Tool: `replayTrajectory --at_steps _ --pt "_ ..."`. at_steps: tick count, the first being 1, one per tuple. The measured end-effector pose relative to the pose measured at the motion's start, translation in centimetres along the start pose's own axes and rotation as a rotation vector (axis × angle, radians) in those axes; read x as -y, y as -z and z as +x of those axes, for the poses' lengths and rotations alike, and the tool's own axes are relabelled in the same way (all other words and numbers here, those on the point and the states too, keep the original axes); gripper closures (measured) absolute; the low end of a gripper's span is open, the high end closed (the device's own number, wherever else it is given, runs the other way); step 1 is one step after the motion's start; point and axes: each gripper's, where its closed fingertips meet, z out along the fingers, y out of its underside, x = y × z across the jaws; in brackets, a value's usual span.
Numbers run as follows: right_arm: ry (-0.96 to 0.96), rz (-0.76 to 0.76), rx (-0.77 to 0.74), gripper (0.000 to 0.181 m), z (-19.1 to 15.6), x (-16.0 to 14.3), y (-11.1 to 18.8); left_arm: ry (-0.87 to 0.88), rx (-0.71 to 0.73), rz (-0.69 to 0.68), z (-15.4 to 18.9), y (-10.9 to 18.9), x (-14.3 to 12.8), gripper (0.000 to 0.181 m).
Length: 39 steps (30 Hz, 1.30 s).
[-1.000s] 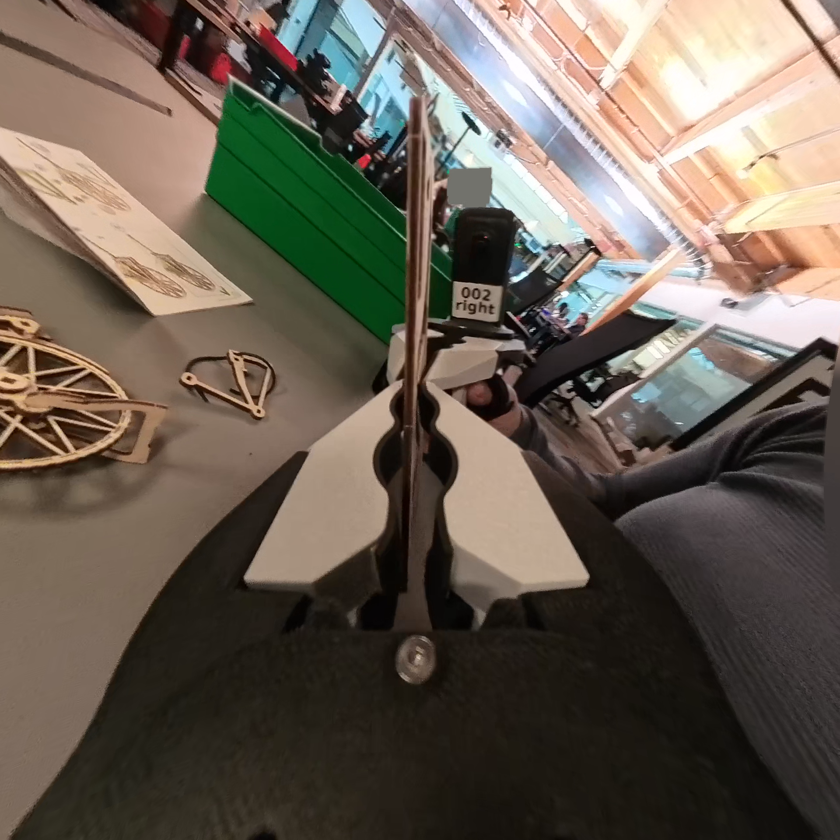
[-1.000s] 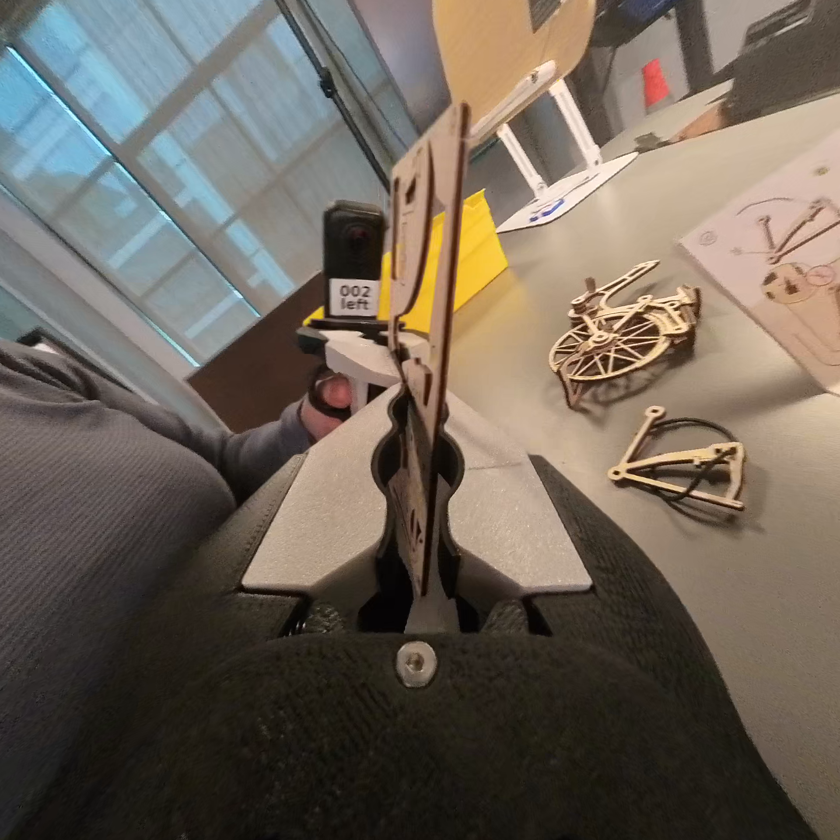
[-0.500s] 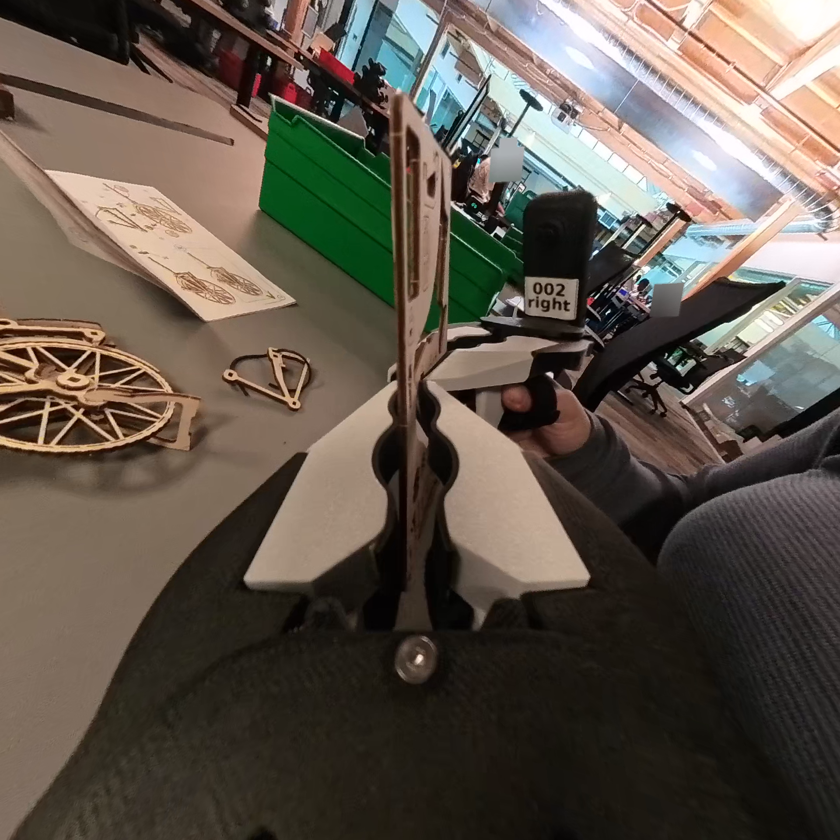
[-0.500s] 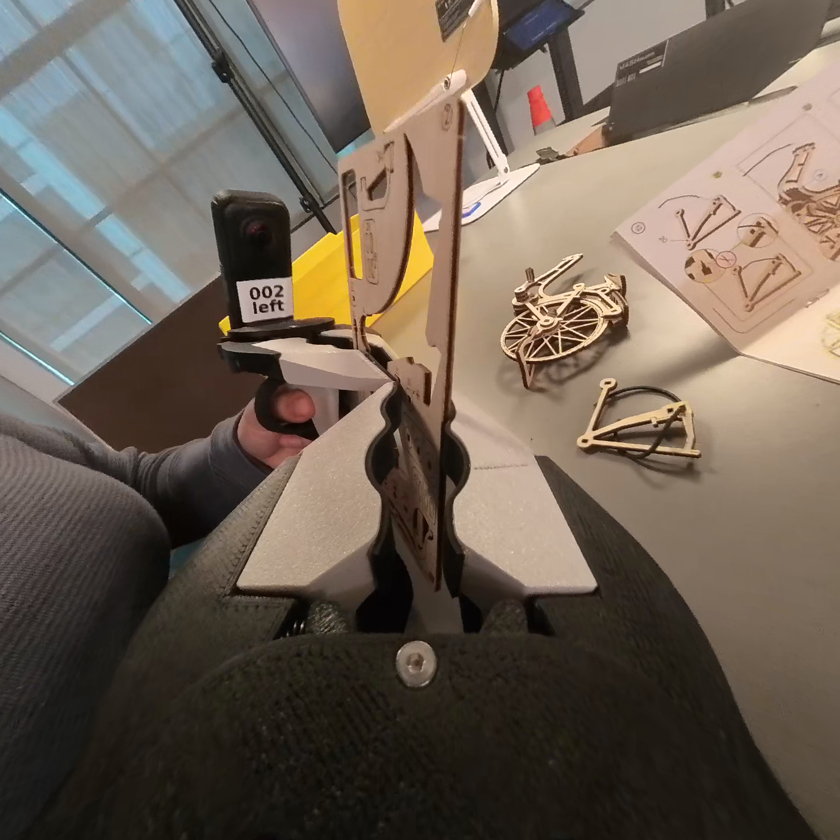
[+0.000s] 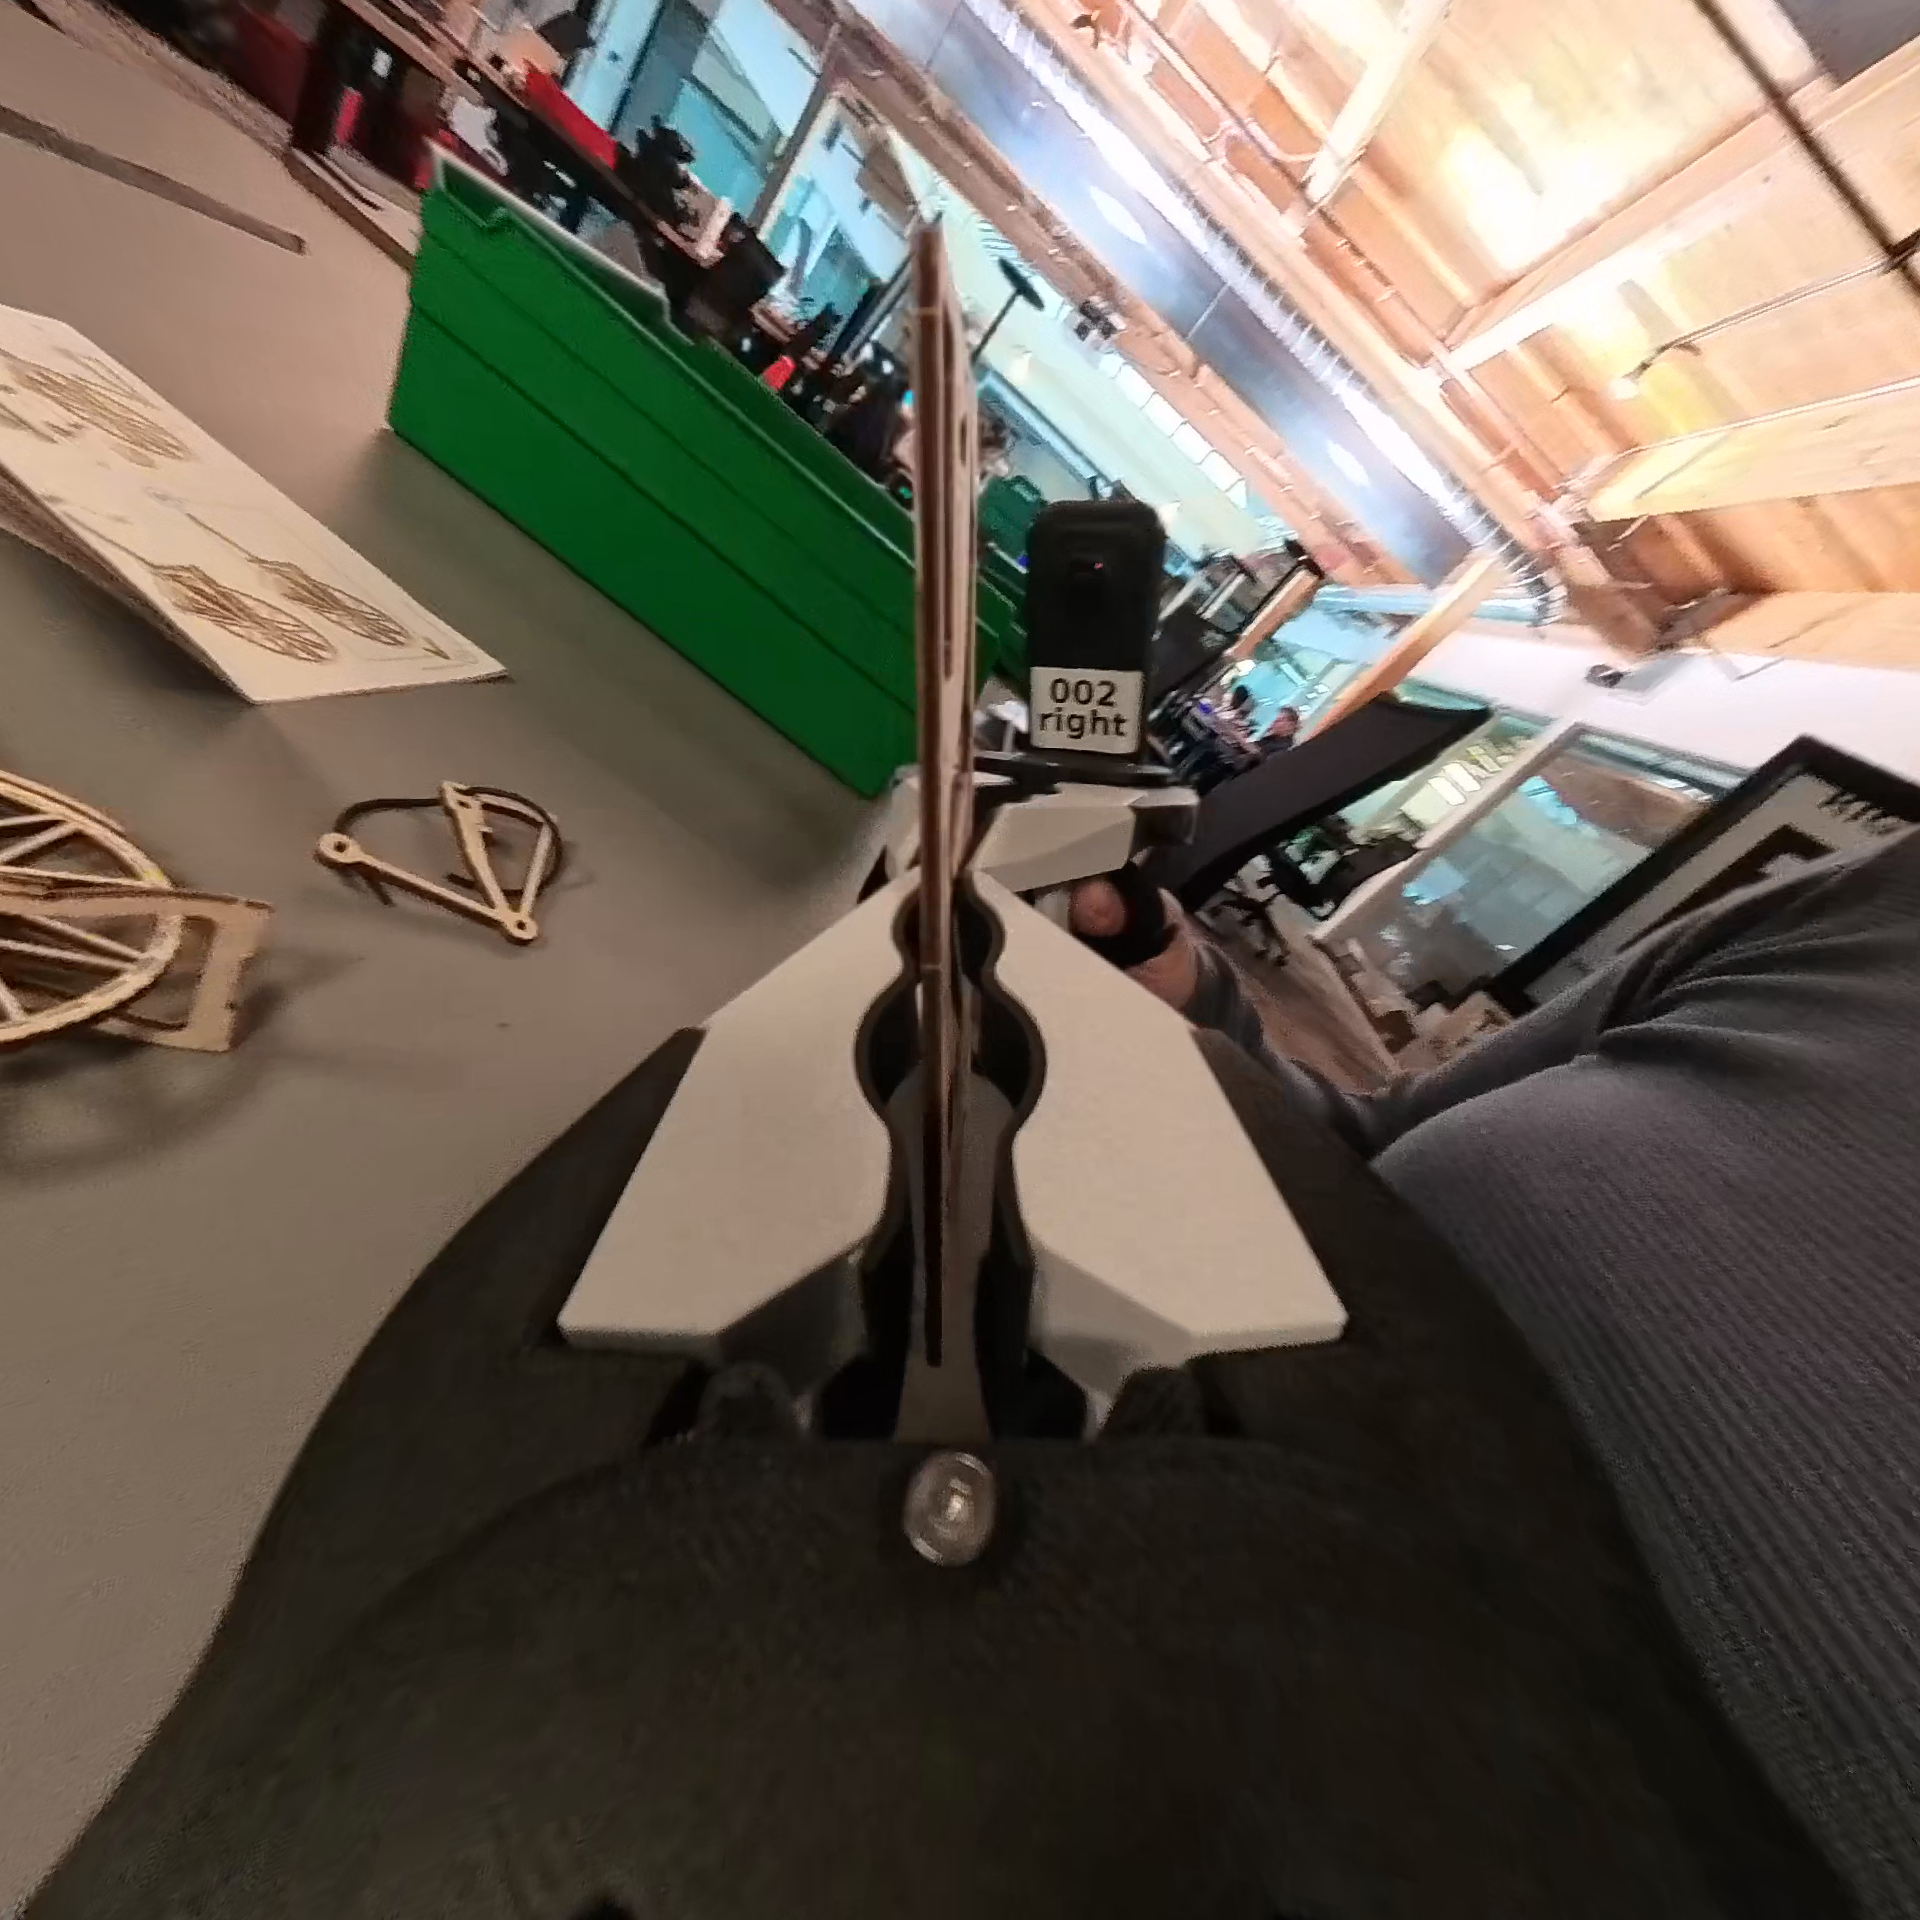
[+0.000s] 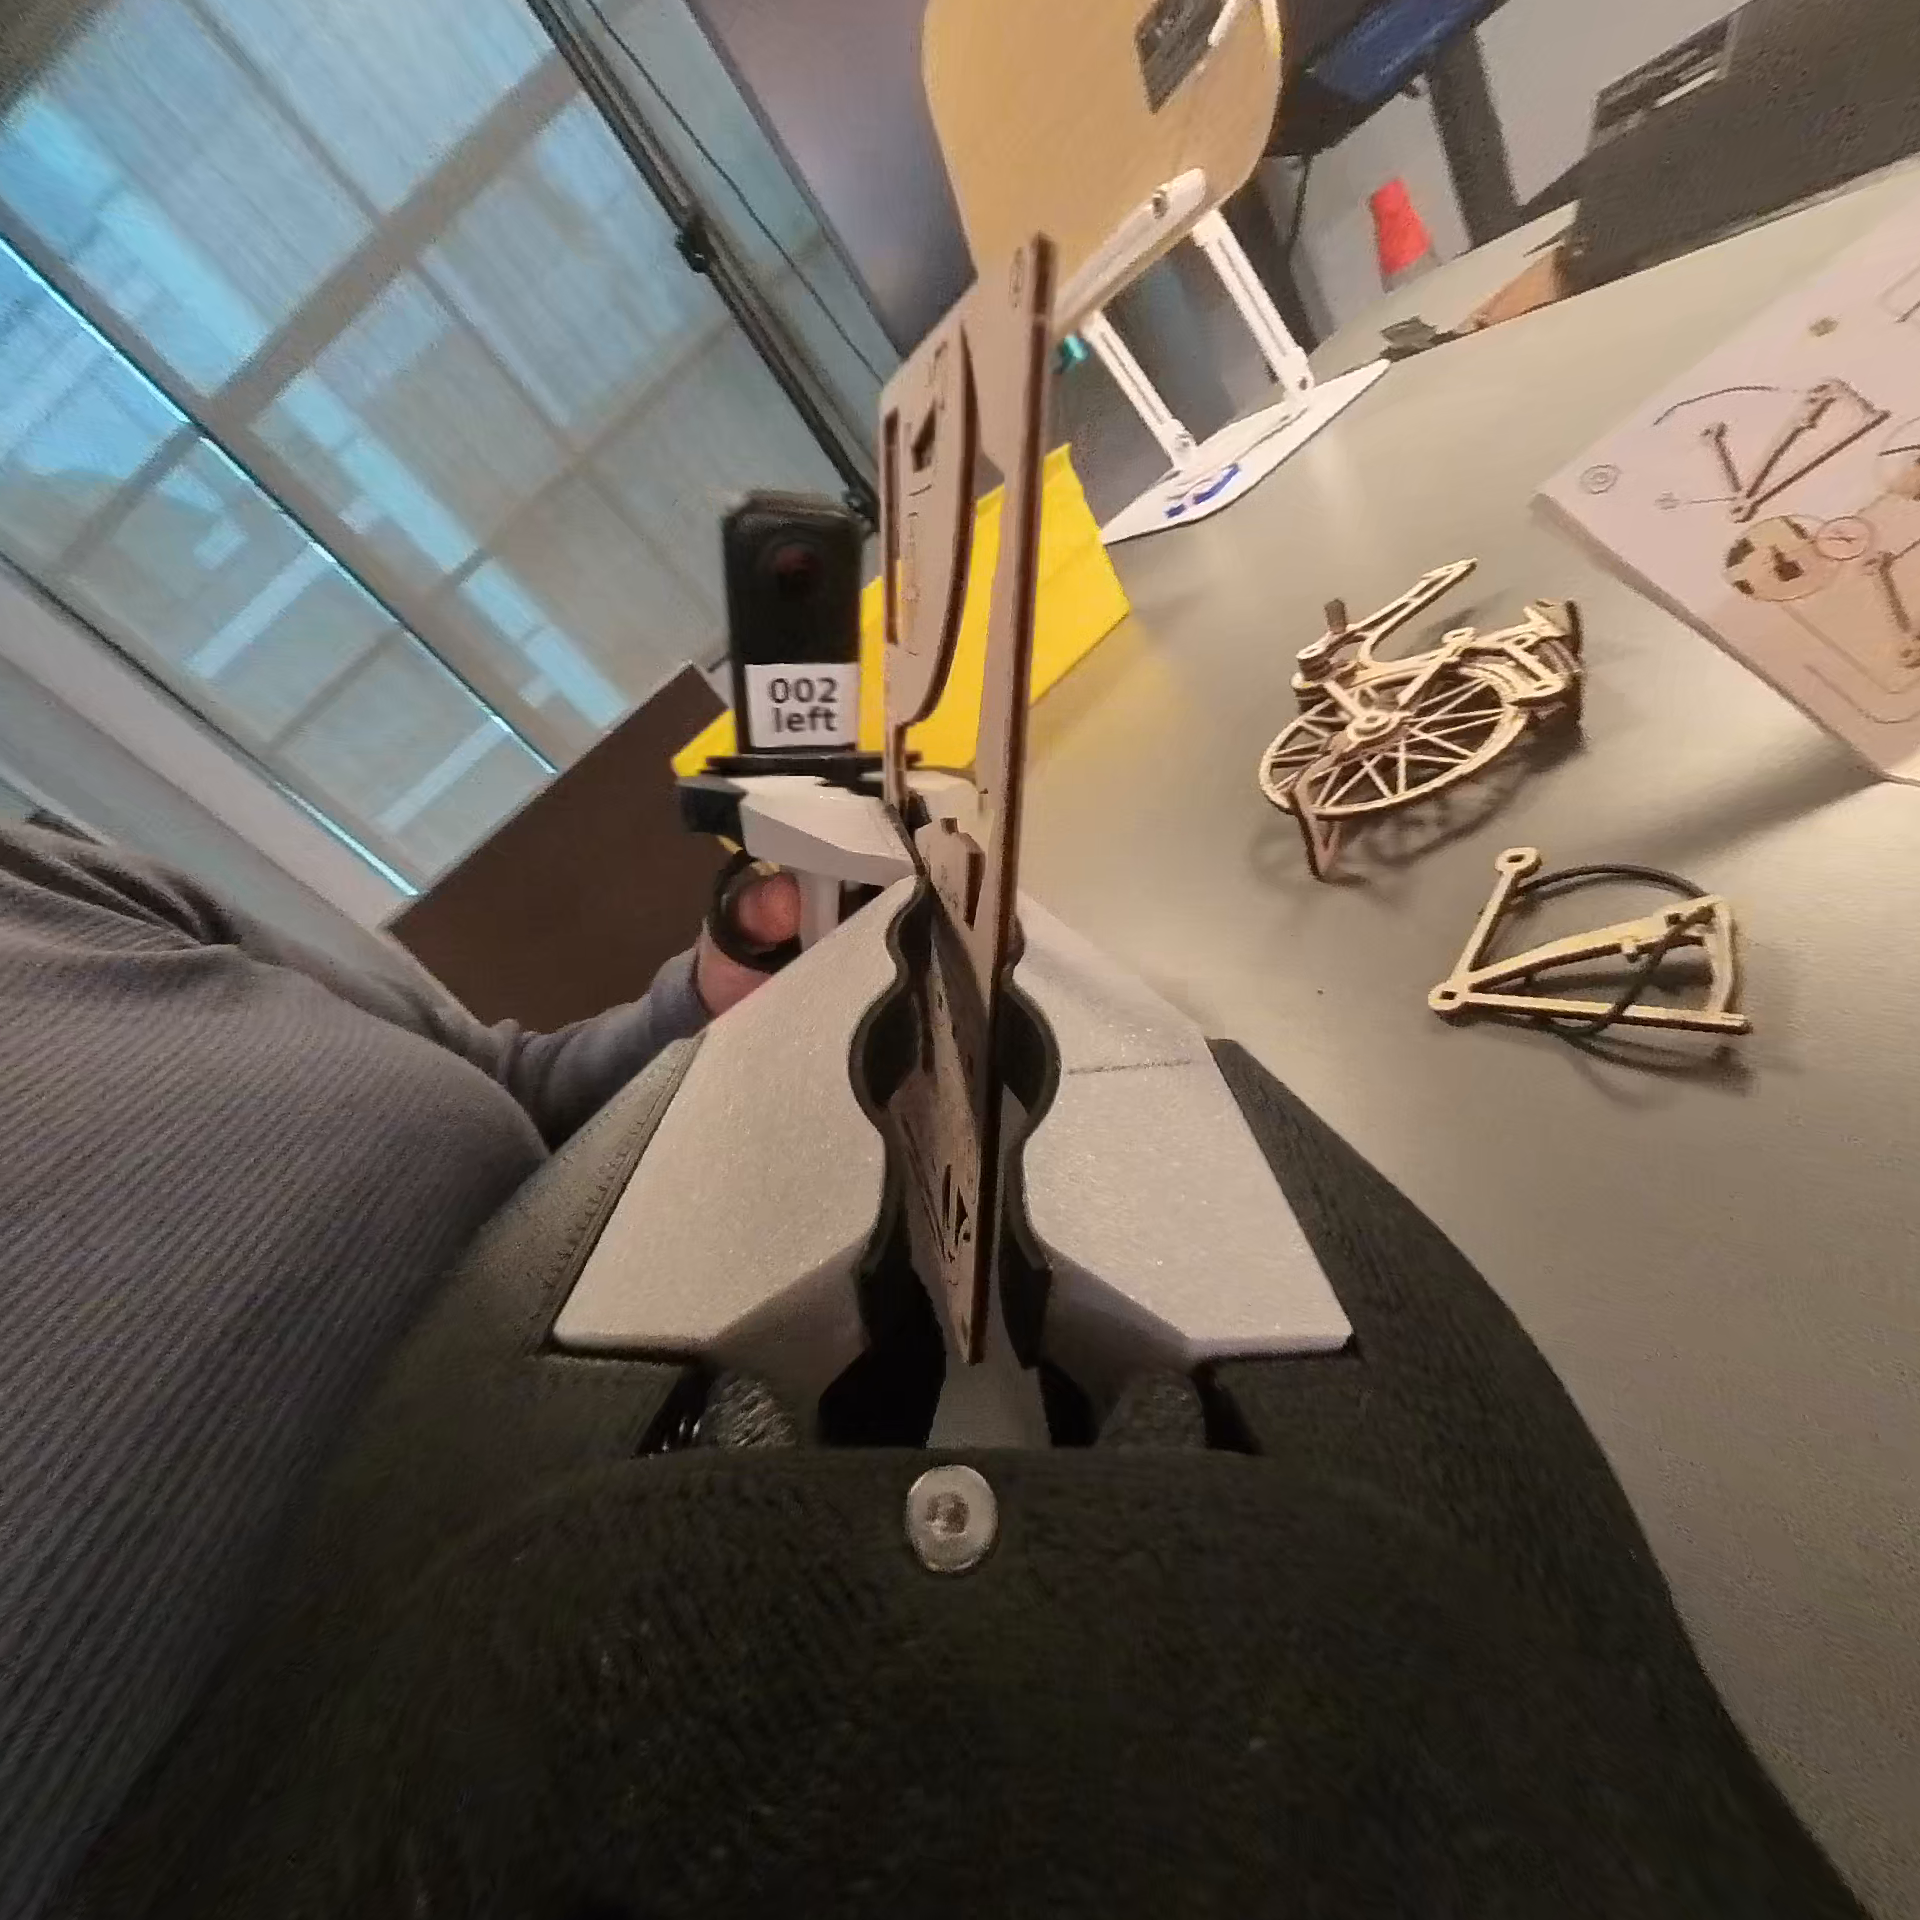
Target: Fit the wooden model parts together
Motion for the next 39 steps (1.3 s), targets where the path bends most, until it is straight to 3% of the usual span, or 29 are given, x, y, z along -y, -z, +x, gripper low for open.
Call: replayTrajectory --at_steps 4,9,14,23,35,39 --pt "-0.021 -0.003 0.071 0.18 -0.7 0.0 0.2 0.023 -0.042 -0.004 0.3 -0.1 -0.1 0.179" --pt "0.004 -0.019 0.054 0.18 -0.7 -0.4 0.2 0.097 -0.085 -0.03 0.3 0.1 -0.4 0.18" --pt "0.043 -0.02 -0.011 0.18 -0.1 -0.5 0.0 0.005 0.025 -0.02 -0.4 0.0 -0.5 0.179" --pt "0.161 -0.017 -0.12 0.176 0.6 -0.4 -0.3 -0.025 0.079 -0.021 -0.9 0.2 -0.4 0.178" --pt "0.286 0.037 -0.424 0.163 1.8 -0.1 -0.4 -0.157 0.202 -0.009 -1.5 0.5 -0.2 0.178" --pt "0.259 0.067 -0.396 0.163 1.5 0.1 -0.5 -0.139 0.18 0.012 -1.4 0.5 0.0 0.177"
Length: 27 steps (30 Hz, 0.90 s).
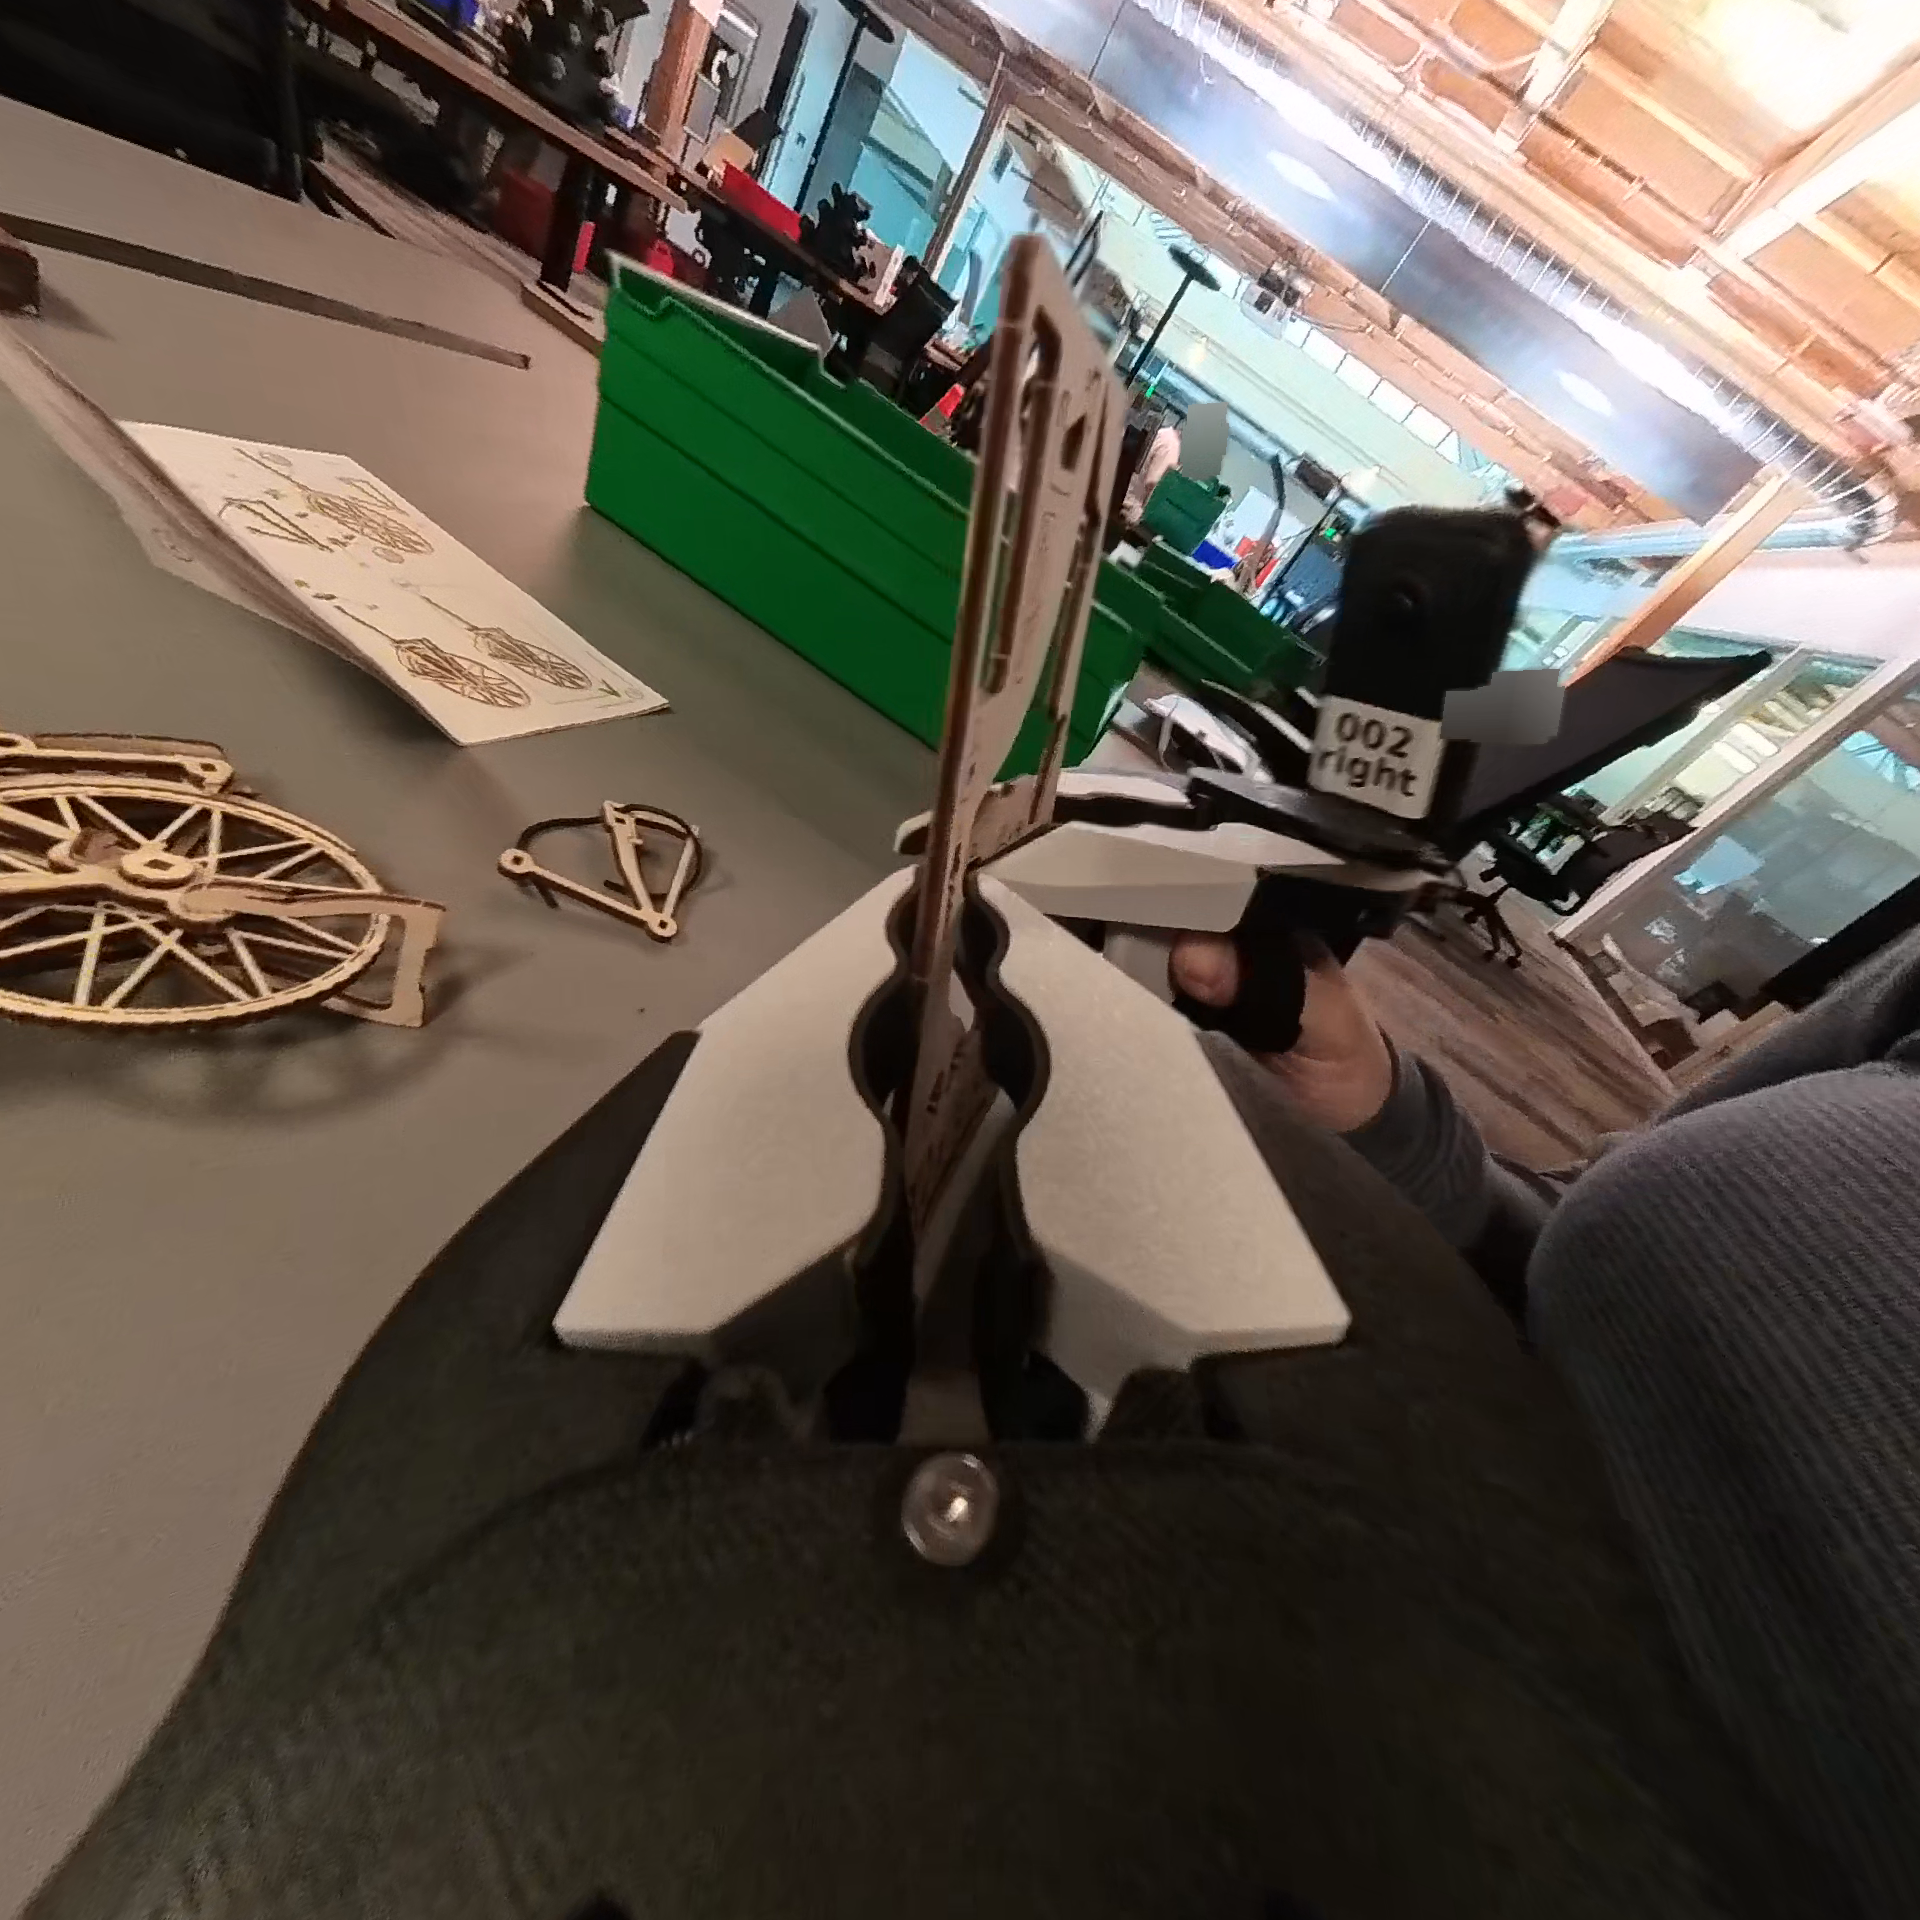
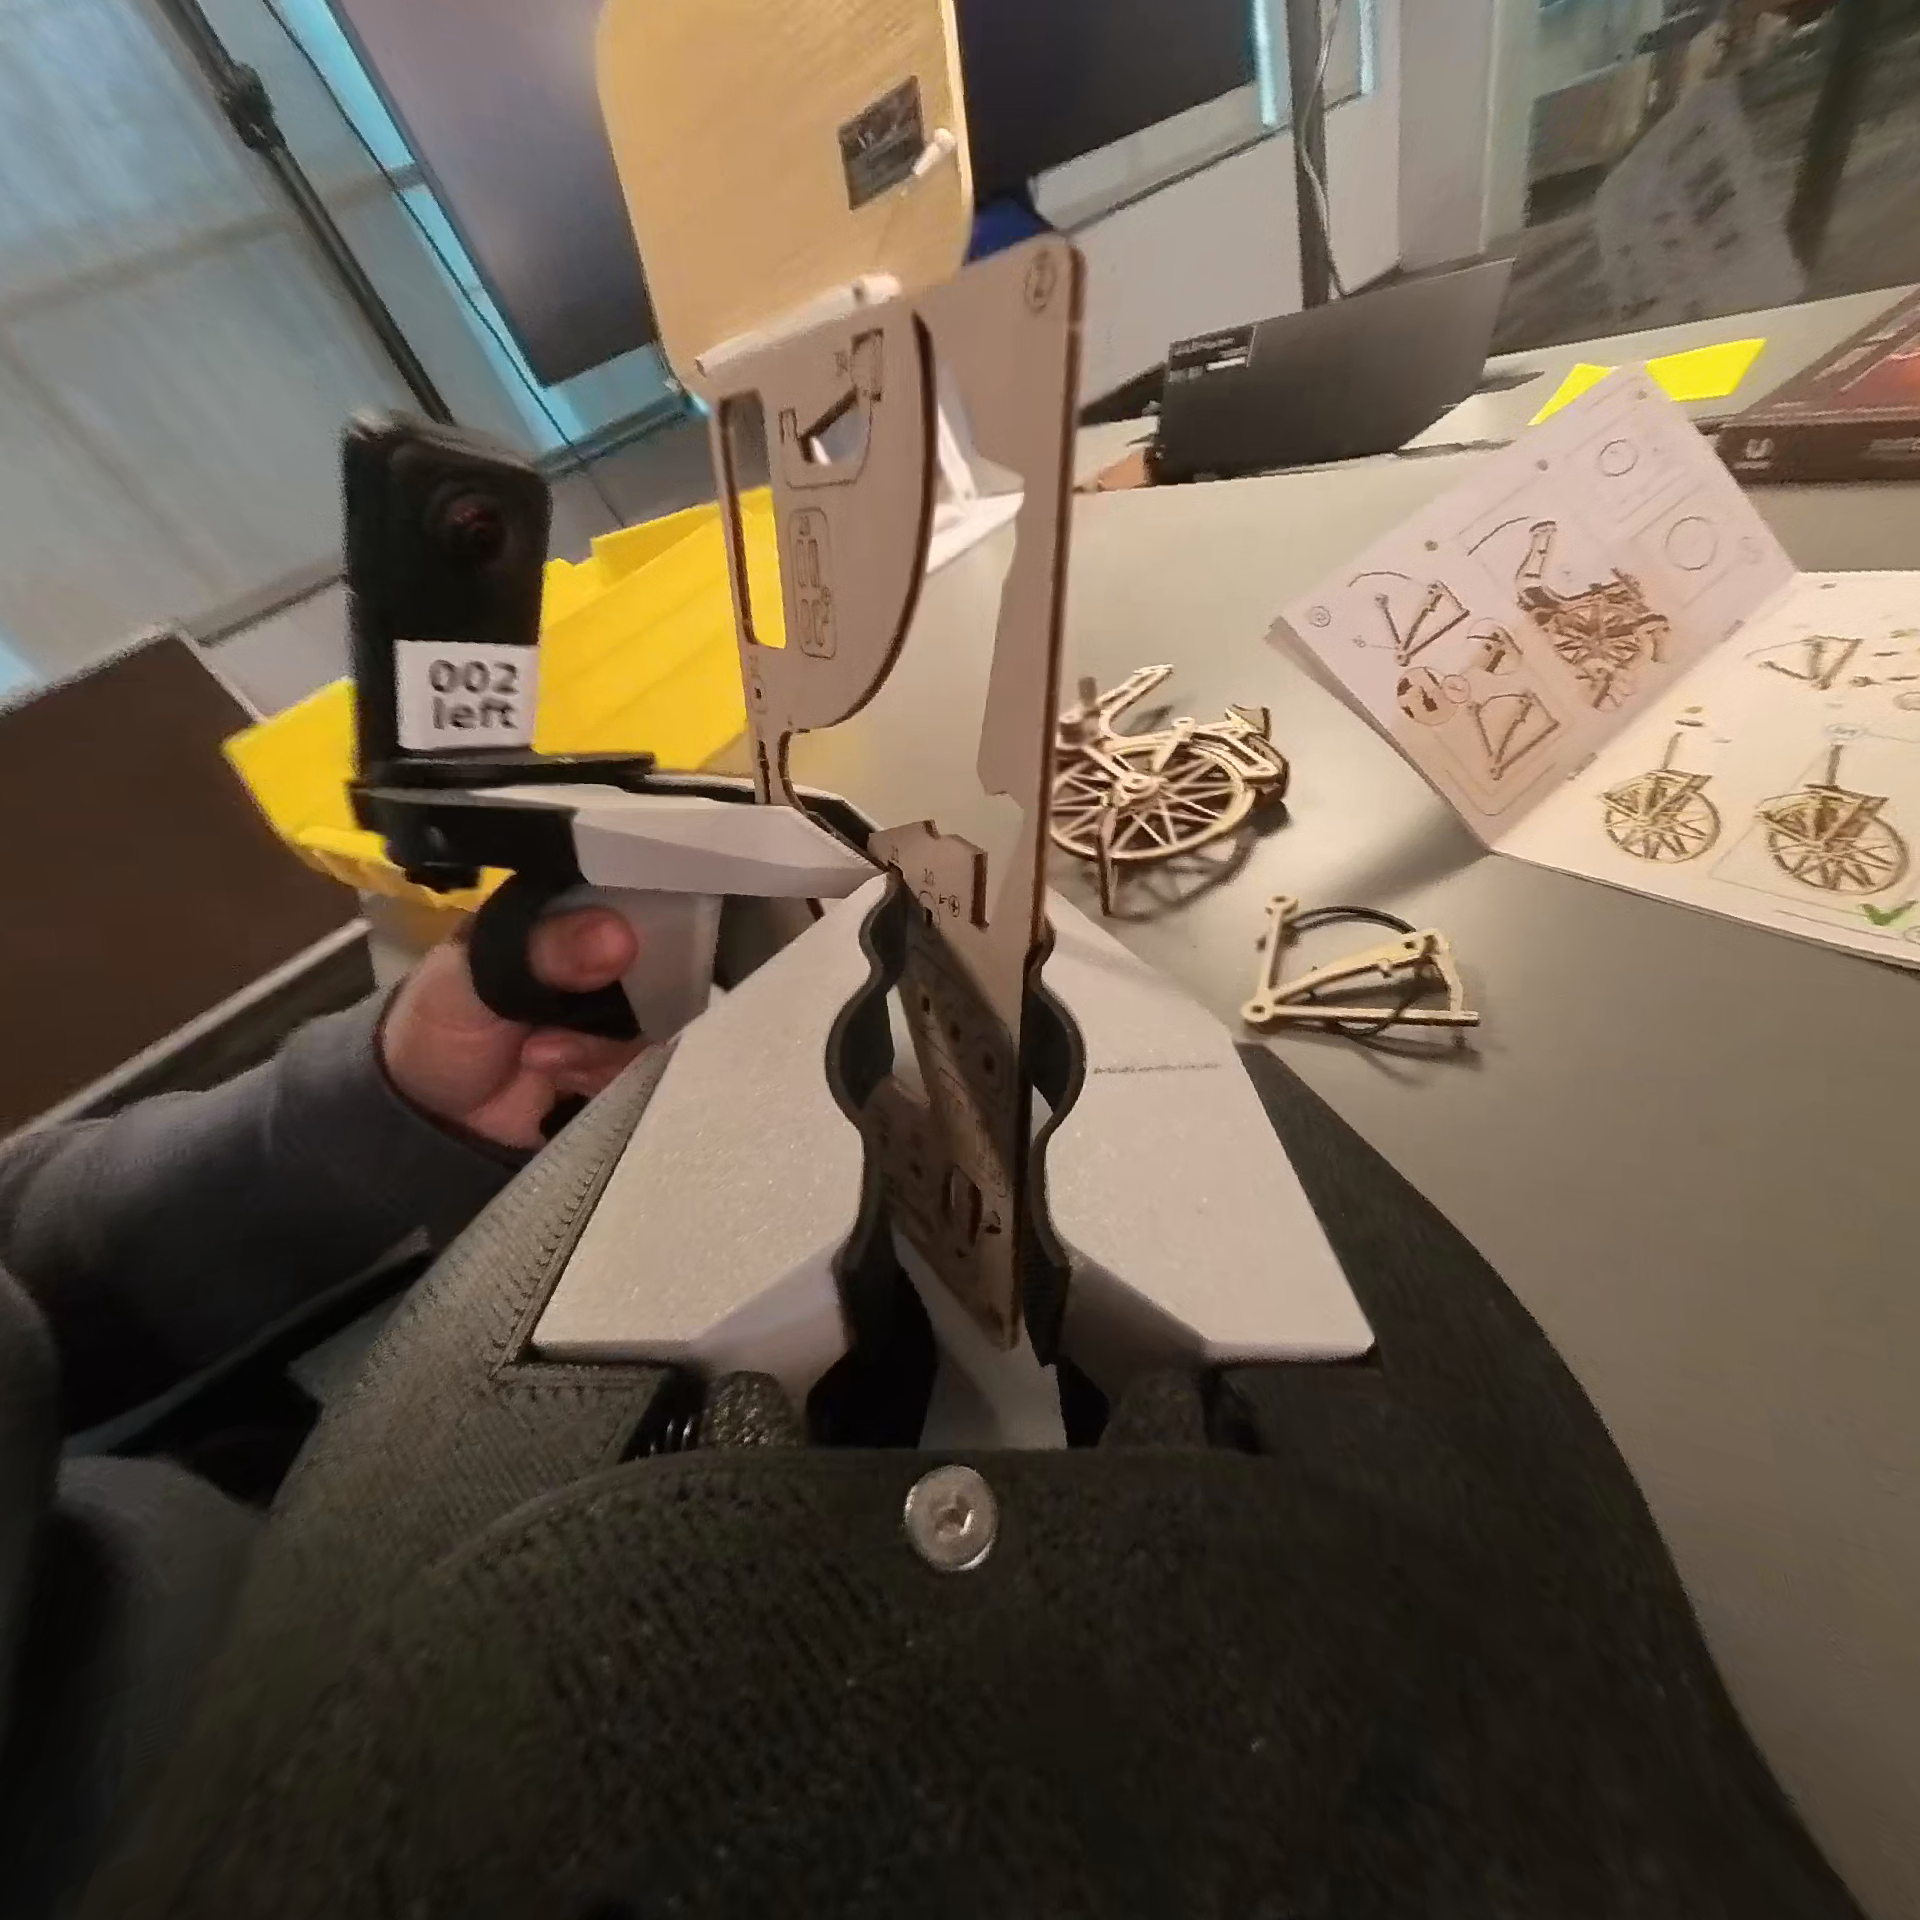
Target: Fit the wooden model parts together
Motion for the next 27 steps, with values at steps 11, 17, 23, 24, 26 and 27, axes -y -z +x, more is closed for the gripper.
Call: replayTrajectory --at_steps 11,17,23,24,26,27 --pt "-0.038 0.0 0.037 0.166 -0.18 -0.05 -0.15 0.066 -0.02 0.027 -0.26 0.12 0.24 0.176" --pt "0.013 0.003 0.001 0.164 -0.32 -0.03 -0.1 0.041 -0.029 0.022 -0.03 0.25 0.23 0.178" --pt "0.056 0.006 -0.044 0.162 -0.27 -0.01 -0.08 -0.043 0.015 0.022 0.09 0.26 0.23 0.178" --pt "0.055 0.008 -0.049 0.162 -0.27 -0.01 -0.04 -0.046 0.013 0.02 0.13 0.25 0.22 0.178" --pt "0.06 0.01 -0.063 0.162 -0.24 -0.02 0.0 -0.059 0.022 0.019 0.14 0.21 0.18 0.178" --pt "0.063 0.012 -0.07 0.162 -0.23 0.0 0.0 -0.066 0.025 0.02 0.15 0.21 0.2 0.178"
